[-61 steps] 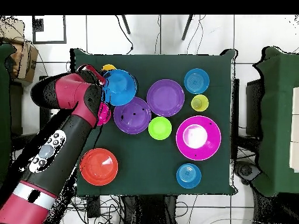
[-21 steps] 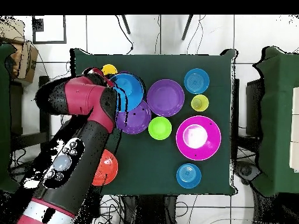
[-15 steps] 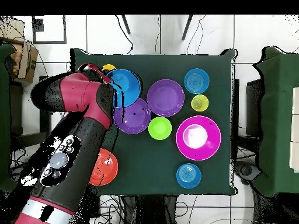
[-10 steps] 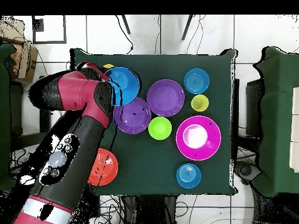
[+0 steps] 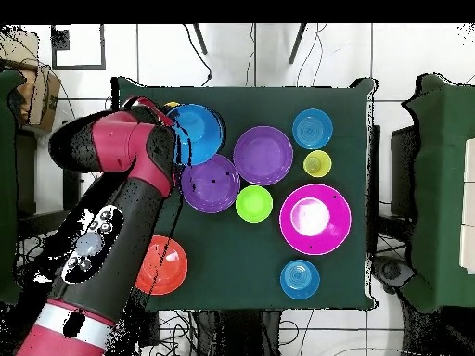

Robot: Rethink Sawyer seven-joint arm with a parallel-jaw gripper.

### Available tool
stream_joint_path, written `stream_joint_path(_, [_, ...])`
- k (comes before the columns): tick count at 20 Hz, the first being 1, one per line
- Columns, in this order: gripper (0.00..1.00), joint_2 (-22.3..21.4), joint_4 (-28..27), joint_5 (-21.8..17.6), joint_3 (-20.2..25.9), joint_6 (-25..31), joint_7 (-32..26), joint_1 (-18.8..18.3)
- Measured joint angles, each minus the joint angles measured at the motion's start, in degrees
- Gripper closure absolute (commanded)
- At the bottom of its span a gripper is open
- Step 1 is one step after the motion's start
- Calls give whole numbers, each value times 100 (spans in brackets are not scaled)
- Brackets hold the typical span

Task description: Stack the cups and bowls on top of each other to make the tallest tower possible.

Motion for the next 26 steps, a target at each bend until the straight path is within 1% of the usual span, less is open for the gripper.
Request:
stream_joint_path(9, [100, 492, -133, 1, -261, -19, 0, 6])
stream_joint_path(15, [100, 707, -143, 2, -395, -101, 0, 17])
stream_joint_path(26, [100, 826, -143, 2, -499, -119, 0, 24])
